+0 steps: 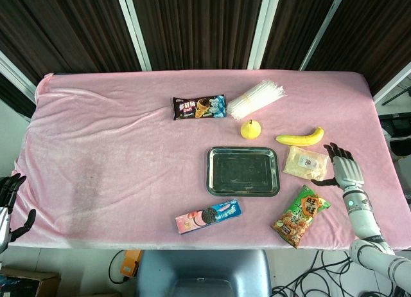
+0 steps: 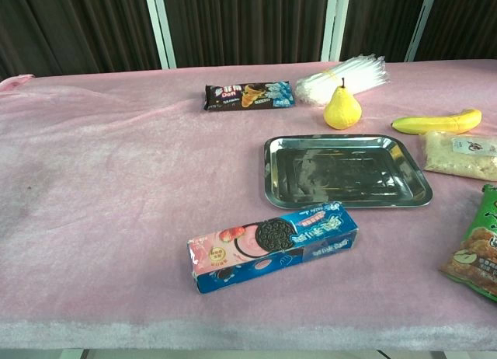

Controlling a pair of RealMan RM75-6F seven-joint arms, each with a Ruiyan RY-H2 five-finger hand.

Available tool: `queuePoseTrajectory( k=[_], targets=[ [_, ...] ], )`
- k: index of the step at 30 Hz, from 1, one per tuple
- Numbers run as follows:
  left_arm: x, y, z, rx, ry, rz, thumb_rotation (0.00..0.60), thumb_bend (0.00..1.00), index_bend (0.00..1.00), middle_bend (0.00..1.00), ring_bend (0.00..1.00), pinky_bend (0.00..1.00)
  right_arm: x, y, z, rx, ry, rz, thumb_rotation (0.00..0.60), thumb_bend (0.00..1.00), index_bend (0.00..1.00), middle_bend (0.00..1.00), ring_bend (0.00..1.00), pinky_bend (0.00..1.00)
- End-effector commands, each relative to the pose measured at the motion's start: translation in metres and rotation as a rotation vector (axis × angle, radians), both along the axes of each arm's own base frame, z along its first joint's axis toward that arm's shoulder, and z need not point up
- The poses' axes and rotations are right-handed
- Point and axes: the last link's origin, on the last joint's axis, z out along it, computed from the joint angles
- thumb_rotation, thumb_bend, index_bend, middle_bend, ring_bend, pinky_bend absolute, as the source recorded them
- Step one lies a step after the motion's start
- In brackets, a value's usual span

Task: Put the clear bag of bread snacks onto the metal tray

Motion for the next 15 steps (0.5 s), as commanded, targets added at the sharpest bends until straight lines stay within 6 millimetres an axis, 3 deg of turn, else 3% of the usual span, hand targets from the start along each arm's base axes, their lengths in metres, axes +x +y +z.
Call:
queuePoseTrajectory(
  k=[1,15],
  targets=[
    [0.0001,0.0001,-0.0002,-0.002,0.001,-0.001,0.600,0.41,0.12,0.09,0.08,0.34,-0.0002,0.0005,-0.0003,-0.003,0.000,0.003,0.600,0.03,0.00,0.00,0.00,0.17],
    [0.0005,-0.0005,0.0007,0.002,-0.005,-0.009,0.600,0.41,0.12,0.09,0.08,0.35,-0.0030,-0.0033,-0.0073,0.002,0.016,-0.002,0.600,0.03,0.00,0.00,0.00,0.17]
  ],
)
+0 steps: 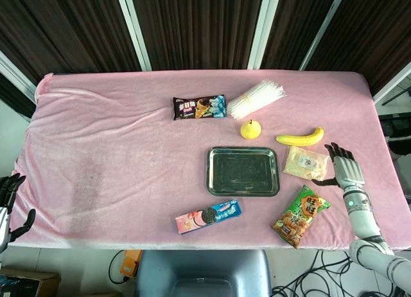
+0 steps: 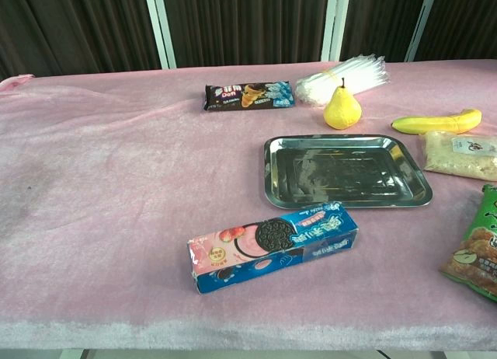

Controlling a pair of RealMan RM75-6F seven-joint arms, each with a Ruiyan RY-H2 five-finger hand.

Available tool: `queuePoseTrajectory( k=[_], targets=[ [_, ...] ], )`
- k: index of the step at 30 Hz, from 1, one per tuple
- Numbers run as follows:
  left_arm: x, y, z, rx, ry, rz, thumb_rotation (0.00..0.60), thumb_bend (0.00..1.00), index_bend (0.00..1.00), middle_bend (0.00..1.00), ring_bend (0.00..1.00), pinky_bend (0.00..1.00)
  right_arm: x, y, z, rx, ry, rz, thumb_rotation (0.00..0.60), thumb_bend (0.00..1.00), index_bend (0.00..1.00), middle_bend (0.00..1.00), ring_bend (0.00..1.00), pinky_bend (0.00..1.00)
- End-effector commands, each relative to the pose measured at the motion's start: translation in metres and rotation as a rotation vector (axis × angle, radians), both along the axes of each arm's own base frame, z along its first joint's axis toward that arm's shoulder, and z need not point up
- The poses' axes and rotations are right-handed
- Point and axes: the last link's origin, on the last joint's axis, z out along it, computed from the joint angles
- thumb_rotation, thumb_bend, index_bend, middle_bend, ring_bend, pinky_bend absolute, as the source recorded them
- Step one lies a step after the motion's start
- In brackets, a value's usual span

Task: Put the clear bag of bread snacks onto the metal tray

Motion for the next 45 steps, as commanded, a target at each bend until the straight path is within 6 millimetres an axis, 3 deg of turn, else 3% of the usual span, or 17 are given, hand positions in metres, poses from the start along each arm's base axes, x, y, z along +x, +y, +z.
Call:
queuePoseTrajectory(
  k=[1,11,18,20,24,25,28,34,41,43,45],
  targets=[
    [0.000,0.000,0.000,0.000,-0.001,-0.005,0.600,0.41,0.12,0.09,0.08,0.35,0.000,-0.003,-0.006,0.004,0.009,0.006,0.600,0.03,0.00,0.00,0.00,0.17],
    [-0.001,0.000,0.003,0.008,-0.015,-0.008,0.600,0.41,0.12,0.09,0.08,0.34,0.000,-0.024,-0.029,0.012,0.025,0.031,0.600,0.03,0.02,0.02,0.05,0.22],
    [-0.001,-0.001,0.004,0.011,-0.018,-0.011,0.600,0.41,0.12,0.09,0.08,0.34,0.010,-0.029,-0.047,-0.004,0.002,0.100,0.600,0.09,0.23,0.17,0.23,0.36],
    [-0.001,-0.001,0.005,0.012,-0.020,-0.010,0.600,0.41,0.12,0.09,0.08,0.35,0.012,-0.028,-0.051,-0.010,0.019,0.130,0.600,0.22,0.35,0.25,0.33,0.45],
    [-0.001,-0.002,0.005,0.015,-0.023,-0.012,0.600,0.41,0.12,0.09,0.08,0.34,0.013,-0.026,-0.053,-0.060,0.046,0.166,0.600,0.68,0.64,0.46,0.54,0.63],
    [-0.001,-0.002,0.006,0.016,-0.023,-0.013,0.600,0.41,0.12,0.09,0.08,0.34,0.014,-0.025,-0.053,-0.079,0.044,0.171,0.600,0.83,0.73,0.52,0.58,0.67],
    [-0.001,-0.001,0.006,0.016,-0.024,-0.012,0.600,0.41,0.12,0.09,0.08,0.34,0.017,-0.023,-0.052,-0.120,0.038,0.196,0.600,1.00,0.83,0.58,0.63,0.71],
    [-0.001,0.000,0.005,0.010,-0.022,-0.013,0.600,0.41,0.12,0.09,0.08,0.35,0.048,-0.010,-0.037,-0.224,-0.034,0.363,0.600,1.00,0.84,0.59,0.64,0.72],
    [-0.001,0.001,0.004,0.006,-0.022,-0.014,0.600,0.41,0.12,0.09,0.08,0.34,0.113,-0.002,-0.030,-0.306,-0.213,0.614,0.600,1.00,0.84,0.59,0.64,0.72],
    [-0.001,0.001,0.004,0.006,-0.020,-0.014,0.600,0.41,0.12,0.09,0.08,0.34,0.125,-0.005,-0.033,-0.282,-0.236,0.656,0.600,1.00,0.80,0.59,0.61,0.71],
    [-0.001,0.001,0.004,0.005,-0.019,-0.014,0.600,0.41,0.12,0.09,0.08,0.34,0.137,-0.008,-0.038,-0.224,-0.288,0.712,0.600,0.97,0.69,0.54,0.52,0.66]
  ],
)
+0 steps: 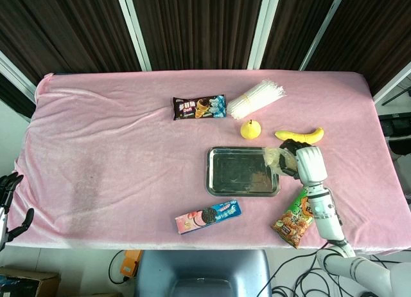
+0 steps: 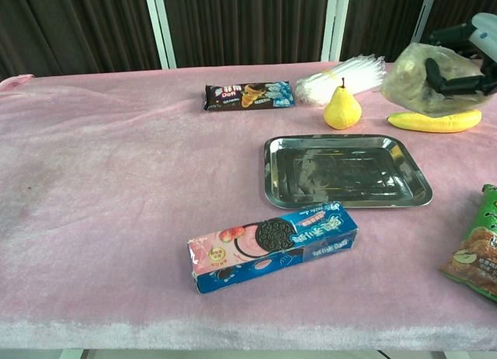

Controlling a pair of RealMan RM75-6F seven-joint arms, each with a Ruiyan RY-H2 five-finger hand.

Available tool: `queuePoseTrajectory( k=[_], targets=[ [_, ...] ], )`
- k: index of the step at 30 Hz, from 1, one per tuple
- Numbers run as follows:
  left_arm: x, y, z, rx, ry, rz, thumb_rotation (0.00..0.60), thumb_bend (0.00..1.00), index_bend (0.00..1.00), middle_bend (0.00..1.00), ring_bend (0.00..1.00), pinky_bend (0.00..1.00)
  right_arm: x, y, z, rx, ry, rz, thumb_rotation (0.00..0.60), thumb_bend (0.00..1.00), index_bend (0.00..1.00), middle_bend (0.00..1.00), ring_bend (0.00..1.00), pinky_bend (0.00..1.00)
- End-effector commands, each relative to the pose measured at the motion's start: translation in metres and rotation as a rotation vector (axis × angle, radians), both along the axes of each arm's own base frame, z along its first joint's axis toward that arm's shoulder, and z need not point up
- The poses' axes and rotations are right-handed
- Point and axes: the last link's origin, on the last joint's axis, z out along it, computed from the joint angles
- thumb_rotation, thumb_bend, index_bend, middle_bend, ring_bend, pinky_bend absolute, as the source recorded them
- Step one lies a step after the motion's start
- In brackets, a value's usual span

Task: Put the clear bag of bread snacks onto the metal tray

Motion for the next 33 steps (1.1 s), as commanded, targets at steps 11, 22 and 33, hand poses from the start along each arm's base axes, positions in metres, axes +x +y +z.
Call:
queuePoseTrajectory(
  k=[11,22,33],
  targets=[
    [-0.001,0.000,0.001,0.002,-0.003,0.003,0.600,0.41,0.12,0.09,0.08,0.35,0.016,-0.011,-0.005,0.186,-0.018,0.133,0.600,0.13,0.00,0.00,0.00,0.14],
    [0.000,0.001,-0.002,-0.004,0.006,0.003,0.600,0.41,0.12,0.09,0.08,0.35,-0.048,0.033,0.081,0.004,-0.021,-0.262,0.600,0.13,0.00,0.00,0.00,0.13],
    [0.004,0.002,-0.009,-0.022,0.040,-0.002,0.600,0.41,0.12,0.09,0.08,0.34,-0.075,0.055,0.090,0.112,0.013,-0.442,0.600,0.11,0.00,0.00,0.00,0.14]
  ],
)
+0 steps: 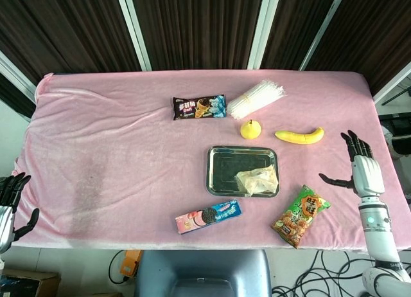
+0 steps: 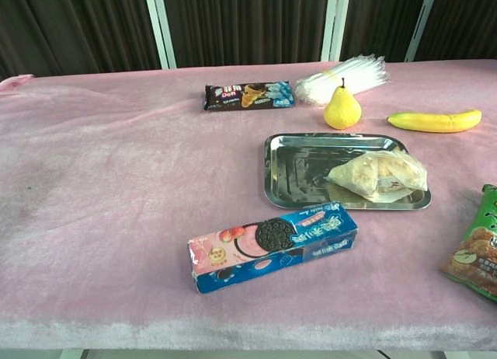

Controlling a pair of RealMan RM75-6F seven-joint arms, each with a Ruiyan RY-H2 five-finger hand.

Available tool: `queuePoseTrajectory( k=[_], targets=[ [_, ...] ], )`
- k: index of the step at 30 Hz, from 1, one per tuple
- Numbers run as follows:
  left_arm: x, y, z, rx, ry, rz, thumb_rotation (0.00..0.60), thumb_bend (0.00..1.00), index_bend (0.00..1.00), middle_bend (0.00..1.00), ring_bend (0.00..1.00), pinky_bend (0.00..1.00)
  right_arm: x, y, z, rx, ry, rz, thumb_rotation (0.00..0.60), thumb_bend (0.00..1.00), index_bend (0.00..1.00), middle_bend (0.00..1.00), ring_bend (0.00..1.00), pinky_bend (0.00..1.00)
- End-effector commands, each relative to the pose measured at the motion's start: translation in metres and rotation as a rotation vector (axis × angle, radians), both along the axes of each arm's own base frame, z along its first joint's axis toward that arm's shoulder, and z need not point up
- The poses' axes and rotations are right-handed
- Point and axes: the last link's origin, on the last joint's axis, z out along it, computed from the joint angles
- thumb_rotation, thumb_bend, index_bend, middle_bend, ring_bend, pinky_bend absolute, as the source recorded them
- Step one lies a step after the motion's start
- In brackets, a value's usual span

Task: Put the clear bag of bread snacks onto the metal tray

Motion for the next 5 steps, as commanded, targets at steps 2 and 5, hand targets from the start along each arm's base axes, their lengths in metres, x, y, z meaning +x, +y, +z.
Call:
queuePoseTrajectory(
  k=[2,5],
  targets=[
    [-0.0003,0.0003,-0.0002,-0.001,-0.002,0.002,0.600,0.41,0.12,0.09,0.08,0.34,-0.0002,0.0048,-0.0024,0.073,0.020,-0.022,0.600,0.11,0.00,0.00,0.00,0.14],
    [-0.0014,0.0011,0.0002,-0.003,-0.004,0.008,0.600,0.41,0.12,0.09,0.08,0.34,0.0011,0.0065,-0.0024,0.089,0.019,-0.028,0.600,0.11,0.00,0.00,0.00,0.14]
  ],
)
